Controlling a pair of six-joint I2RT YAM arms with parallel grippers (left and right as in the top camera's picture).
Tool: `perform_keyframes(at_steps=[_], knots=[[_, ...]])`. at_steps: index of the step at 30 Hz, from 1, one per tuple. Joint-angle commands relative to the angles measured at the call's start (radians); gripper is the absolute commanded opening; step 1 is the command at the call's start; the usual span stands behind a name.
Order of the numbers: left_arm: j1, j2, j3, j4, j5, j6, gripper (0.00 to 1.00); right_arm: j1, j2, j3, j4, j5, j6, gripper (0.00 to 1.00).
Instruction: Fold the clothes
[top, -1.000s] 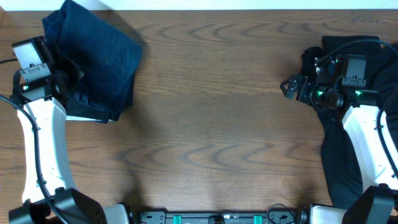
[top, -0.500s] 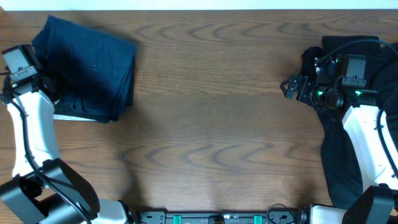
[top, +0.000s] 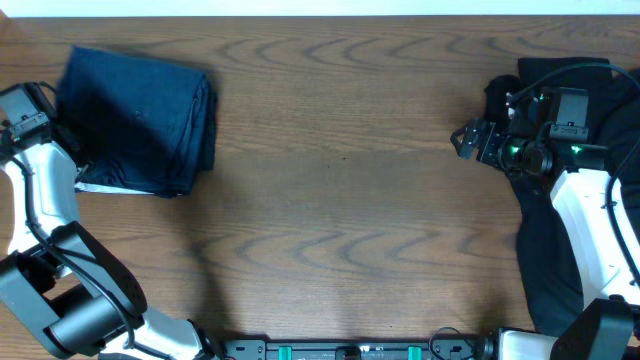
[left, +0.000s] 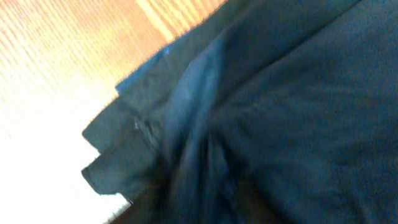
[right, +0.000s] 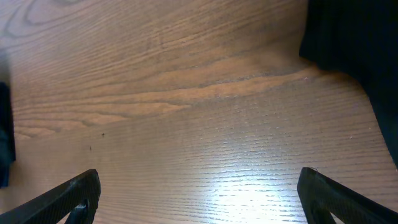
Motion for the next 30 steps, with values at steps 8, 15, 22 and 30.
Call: perform_keyframes(at_steps=[8,15,22,30], knots=[[0.010,-0.144,0.064,-0.019,-0.023,-0.002,0.75,-0.007,0.000,0.003,-0.001,0.000,-0.005,0.99],[0.010,-0.135,0.048,-0.082,-0.022,-0.005,0.11,-0.007,0.000,0.003,-0.001,0.000,-0.005,0.99],[0.011,-0.055,0.029,-0.083,-0.023,-0.004,0.11,-0.007,0.000,0.003,-0.001,0.000,-0.005,0.99],[0.025,0.069,0.029,-0.080,-0.054,-0.005,0.10,-0.007,0.000,0.003,-0.001,0.000,-0.005,0.99]])
